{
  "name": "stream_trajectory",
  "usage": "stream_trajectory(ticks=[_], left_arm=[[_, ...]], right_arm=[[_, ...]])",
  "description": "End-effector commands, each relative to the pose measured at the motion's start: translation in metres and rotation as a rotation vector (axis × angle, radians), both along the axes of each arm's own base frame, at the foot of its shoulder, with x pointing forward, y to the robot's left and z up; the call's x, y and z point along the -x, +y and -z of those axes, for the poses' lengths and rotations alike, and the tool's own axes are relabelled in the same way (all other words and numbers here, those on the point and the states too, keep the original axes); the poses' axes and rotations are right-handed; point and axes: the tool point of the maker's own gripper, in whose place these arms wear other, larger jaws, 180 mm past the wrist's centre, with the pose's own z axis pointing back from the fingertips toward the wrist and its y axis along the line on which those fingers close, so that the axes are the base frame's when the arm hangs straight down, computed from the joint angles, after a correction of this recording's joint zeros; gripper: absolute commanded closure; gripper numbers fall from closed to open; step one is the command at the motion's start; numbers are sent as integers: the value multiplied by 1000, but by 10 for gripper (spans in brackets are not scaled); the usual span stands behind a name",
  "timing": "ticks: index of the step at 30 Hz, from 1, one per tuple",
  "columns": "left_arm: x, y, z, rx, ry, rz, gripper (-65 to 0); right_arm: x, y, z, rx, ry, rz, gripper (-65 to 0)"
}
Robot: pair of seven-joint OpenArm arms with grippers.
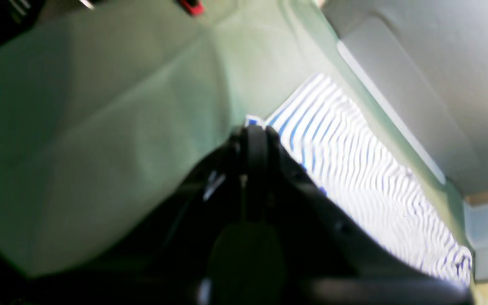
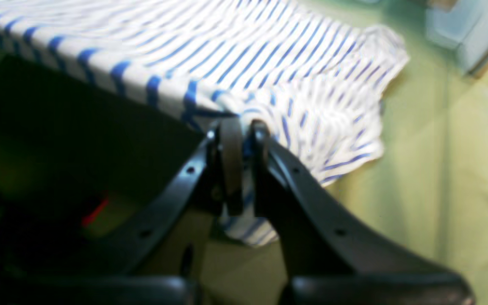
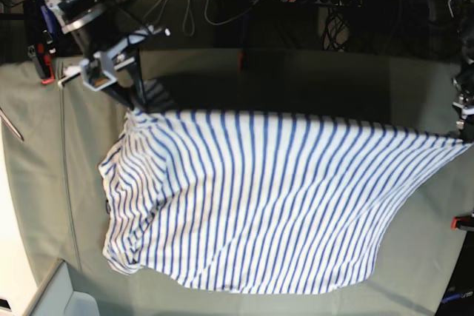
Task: Layout the t-shirt on the table in an organized manner, then fold the t-shirt properly
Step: 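Lay the shirt down and drag it with the right gripper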
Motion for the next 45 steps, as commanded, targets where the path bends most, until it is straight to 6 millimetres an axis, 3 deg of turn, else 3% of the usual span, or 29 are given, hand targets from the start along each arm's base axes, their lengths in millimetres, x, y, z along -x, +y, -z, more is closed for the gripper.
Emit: stream_trajectory(ticks=[1, 8, 13, 17, 22, 25, 28, 32, 38, 45], left_arm=[[2, 8, -11, -28, -27, -16, -2], [13, 2, 3, 4, -3, -33, -2], [23, 6, 30, 44, 54, -66, -2], [26, 10, 36, 52, 67, -78, -2], [16, 14, 24, 39, 31, -80, -2], [13, 31, 8, 22, -18, -126, -2], [11, 45, -6, 8, -62, -163, -2], [5, 62, -27, -19, -112, -194, -2], [-2, 65, -35, -30, -132, -188, -2], [-2, 64, -32, -25, -128, -190, -2]], right_arm=[[4, 1, -5, -30, -23, 3, 0], [36, 23, 36, -104, 87, -34, 0], [51, 34, 58, -124, 156, -58, 0], [55, 42, 60, -136, 168, -74, -94], [57, 44, 54, -144, 156, -78, -211], [56, 42, 48, -142, 143, -74, -244], [53, 21, 53, -109, 147, -21, -257], [34, 1, 54, -96, 119, 59, -260], [14, -13, 79, -106, 158, 146, -265], [12, -8, 108, -72, 316, 149, -373]])
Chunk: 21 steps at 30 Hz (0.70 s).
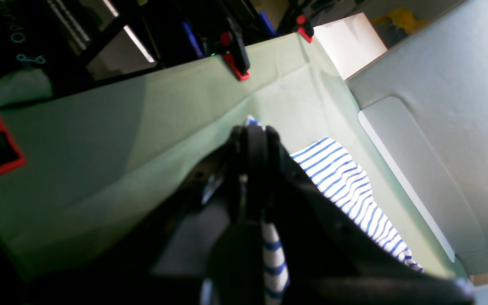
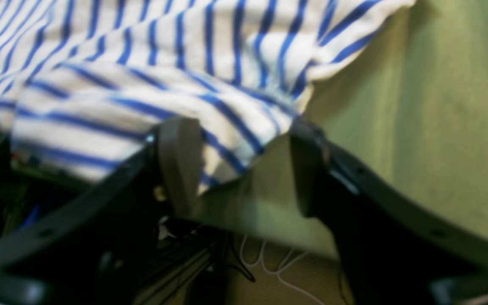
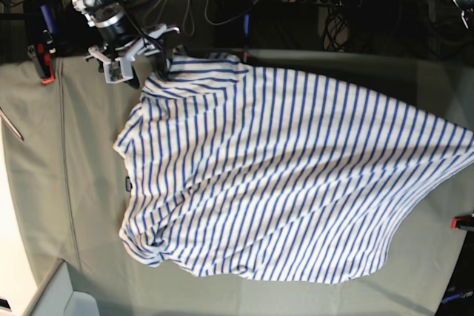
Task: Layout the t-shirt on the table in an organized manner, then fold the t-shirt properly
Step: 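Lay the shirt down and drag it with the right gripper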
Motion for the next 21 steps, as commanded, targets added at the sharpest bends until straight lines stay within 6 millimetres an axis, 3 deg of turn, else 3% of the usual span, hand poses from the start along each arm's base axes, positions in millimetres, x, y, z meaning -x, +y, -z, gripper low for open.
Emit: stream_trajectory(ticks=[1, 10, 16, 21], left_arm=[[-2, 7, -17, -39, -41, -10, -2], [0, 7, -15, -36, -35, -11, -2], [0, 7, -14, -36, -33, -11, -2], [0, 7, -14, -36, -32, -10, -2]], right_arm=[[0, 6, -7, -26, -20, 8, -389], [24, 41, -3, -131, 26, -50, -419], [32, 41, -15, -126, 15, -46, -419], [40, 43, -9, -133, 40, -47, -419]])
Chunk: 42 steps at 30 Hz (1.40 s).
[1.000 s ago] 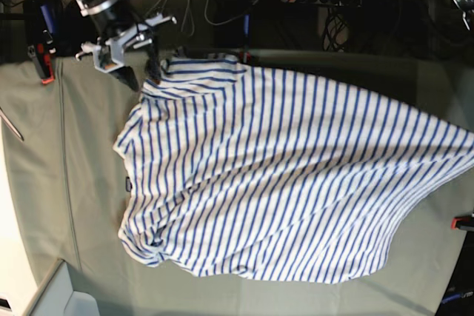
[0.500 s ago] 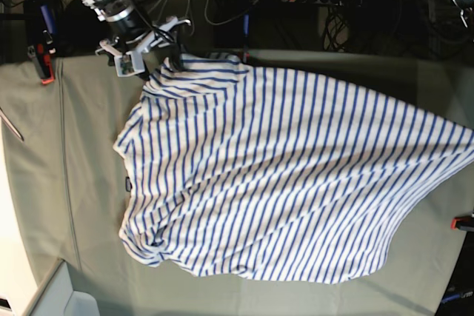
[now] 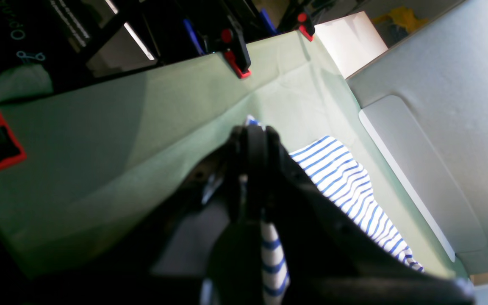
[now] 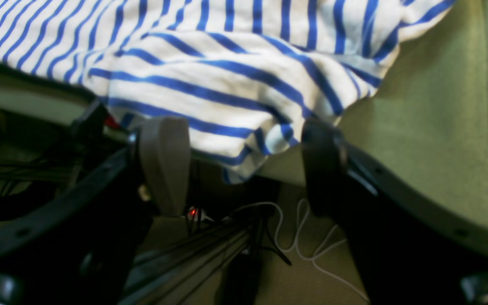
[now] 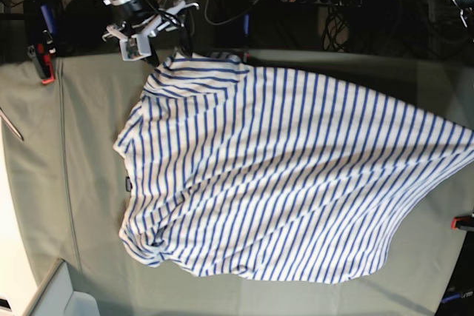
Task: Layout the t-shirt on the table in an organized manner, then fold the t-shirt properly
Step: 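Lay the shirt down and drag it with the right gripper, then lift the shirt again with both grippers holding its edge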
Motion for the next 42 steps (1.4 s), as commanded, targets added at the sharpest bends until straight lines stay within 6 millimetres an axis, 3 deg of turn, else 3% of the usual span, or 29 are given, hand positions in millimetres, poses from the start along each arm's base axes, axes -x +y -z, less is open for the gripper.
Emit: stream_trajectory(ticks=[1, 10, 12, 16, 20, 23, 30, 32, 37, 42], left_arm=[[-2, 8, -17, -42, -37, -9, -2], [-2, 8, -17, -42, -37, -9, -2], [-1, 7, -16, -41, -34, -8, -2], [-1, 7, -16, -39, -34, -8, -2], [0, 7, -15, -39, -30, -8, -2], [2, 7, -13, -39, -22, -8, -2], [5, 3, -5, -16, -17, -15, -2], [8, -8, 8, 21, 20, 11, -2], [13, -23, 28, 94, 96, 66, -2], [40, -25, 48, 109, 180, 66, -2]], right_arm=[[1, 6, -4, -33, -15, -8, -419], [-3, 8, 7, -46, 1, -5, -415], [-5, 11, 7, -54, -2, 1, -381], [-9, 13, 8, -58, -3, -1, -239], [-6, 14, 8, -61, 0, -3, 0], [-2, 5, 2, -46, -9, 14, 0], [-2, -51, -64, -91, -198, 210, 0], [-1, -63, -79, -71, -232, 218, 0], [11, -55, -95, -84, -243, 156, 0], [25, -51, -90, -92, -205, 141, 0]])
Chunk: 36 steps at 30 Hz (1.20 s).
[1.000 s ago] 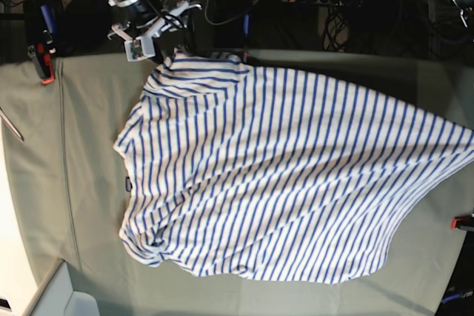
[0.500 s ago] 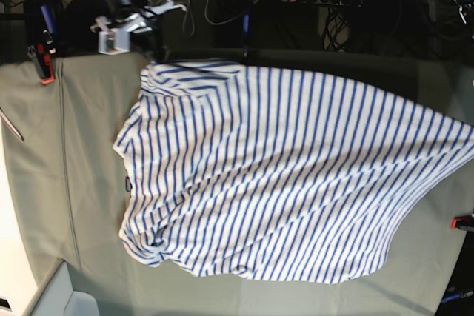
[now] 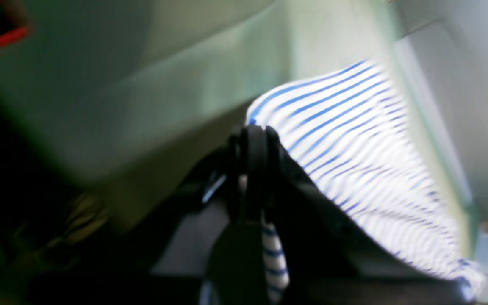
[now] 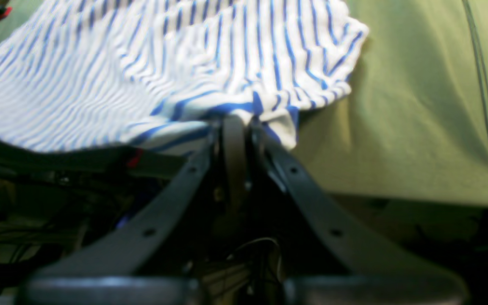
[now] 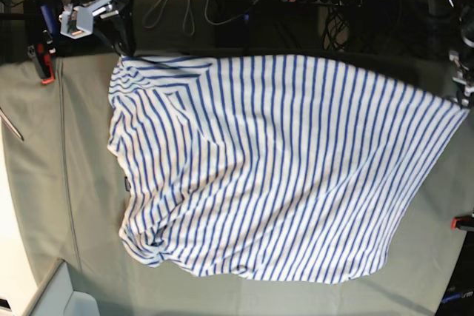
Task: Layout the t-shirt on the table in an organized manner, then fold the t-shirt properly
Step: 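Lift the shirt again with both grippers holding its edge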
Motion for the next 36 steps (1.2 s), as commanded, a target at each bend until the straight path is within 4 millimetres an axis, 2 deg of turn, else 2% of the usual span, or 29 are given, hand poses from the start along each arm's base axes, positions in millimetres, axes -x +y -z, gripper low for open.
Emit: stream_trajectory(ticks=[1, 6, 8, 12, 16, 21, 24, 29, 32, 36], left_arm=[[-1, 8, -13, -33, -29, -6, -2], [14, 7, -4, -32, 14, -6, -2], [21, 14, -7, -43, 18, -23, -2], [23, 26, -17, -60, -6, -58, -2], [0, 25, -34, -74, -76, -50, -2], [-32, 21, -50, -67, -155, -40, -2], [-61, 7, -54, -126, -148, 19, -2], [-86, -5, -53, -192, -121, 71, -2], [-98, -6, -51, -179, -126, 72, -2], [-108, -3, -50, -164, -137, 62, -2]], right_arm=[[2, 2, -9, -22, -29, -12, 0], [6, 3, -9, -22, -21, -16, 0], [7, 3, -11, -22, -27, -16, 0], [3, 0, -20, -26, -78, -3, 0], [-1, -1, -20, -23, -88, -5, 0], [-22, -4, -23, -14, -136, -16, 0], [-41, -10, -25, 10, -172, -43, 0], [-66, -14, -15, 26, -164, -55, 0], [-79, -23, -13, 56, -159, -60, 0], [-90, -24, -15, 71, -159, -69, 0]])
